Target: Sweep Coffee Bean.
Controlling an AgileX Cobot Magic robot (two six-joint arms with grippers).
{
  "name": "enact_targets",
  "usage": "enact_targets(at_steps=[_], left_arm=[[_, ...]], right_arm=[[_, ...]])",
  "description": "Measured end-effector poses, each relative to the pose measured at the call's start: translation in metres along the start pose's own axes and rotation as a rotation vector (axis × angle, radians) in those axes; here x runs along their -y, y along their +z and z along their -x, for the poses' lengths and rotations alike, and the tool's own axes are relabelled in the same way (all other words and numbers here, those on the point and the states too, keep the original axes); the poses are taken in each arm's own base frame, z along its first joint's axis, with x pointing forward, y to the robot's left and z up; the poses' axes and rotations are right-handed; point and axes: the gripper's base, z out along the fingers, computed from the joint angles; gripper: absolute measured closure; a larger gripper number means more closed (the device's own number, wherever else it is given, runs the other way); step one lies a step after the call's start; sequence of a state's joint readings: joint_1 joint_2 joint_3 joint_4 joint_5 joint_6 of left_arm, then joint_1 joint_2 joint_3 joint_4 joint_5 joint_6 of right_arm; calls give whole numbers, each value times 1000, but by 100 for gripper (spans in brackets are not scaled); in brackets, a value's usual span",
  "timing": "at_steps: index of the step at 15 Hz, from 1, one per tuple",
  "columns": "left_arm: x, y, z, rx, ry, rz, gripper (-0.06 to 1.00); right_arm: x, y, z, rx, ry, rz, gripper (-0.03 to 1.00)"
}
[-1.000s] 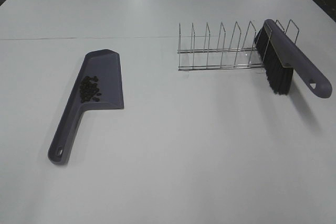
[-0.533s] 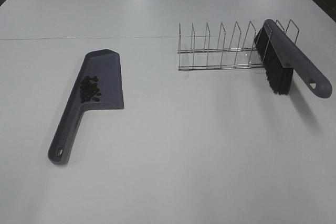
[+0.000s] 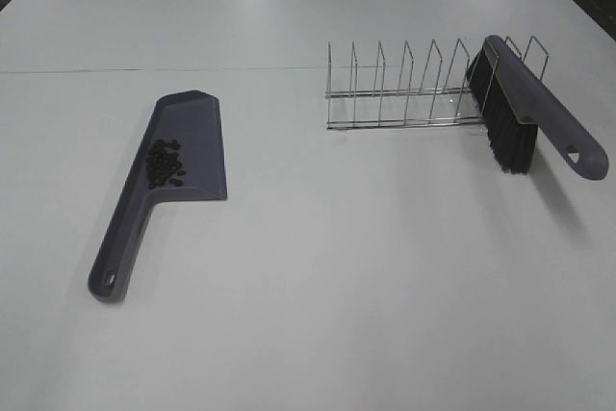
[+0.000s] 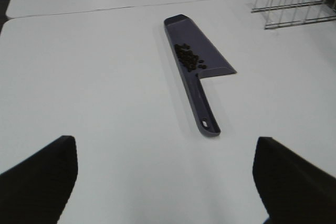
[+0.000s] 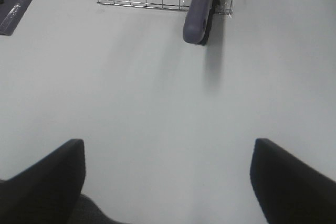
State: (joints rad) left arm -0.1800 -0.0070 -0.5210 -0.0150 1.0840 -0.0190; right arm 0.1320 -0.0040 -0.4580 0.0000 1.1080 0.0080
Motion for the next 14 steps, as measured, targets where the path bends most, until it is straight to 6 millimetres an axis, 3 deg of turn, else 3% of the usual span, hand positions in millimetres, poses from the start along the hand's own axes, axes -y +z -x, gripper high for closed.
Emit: enact_targets(at_steps=[14], left_arm=[[1,0,0,2,-30,61,11]], right_arm=[[0,0,0,0,1,0,22]])
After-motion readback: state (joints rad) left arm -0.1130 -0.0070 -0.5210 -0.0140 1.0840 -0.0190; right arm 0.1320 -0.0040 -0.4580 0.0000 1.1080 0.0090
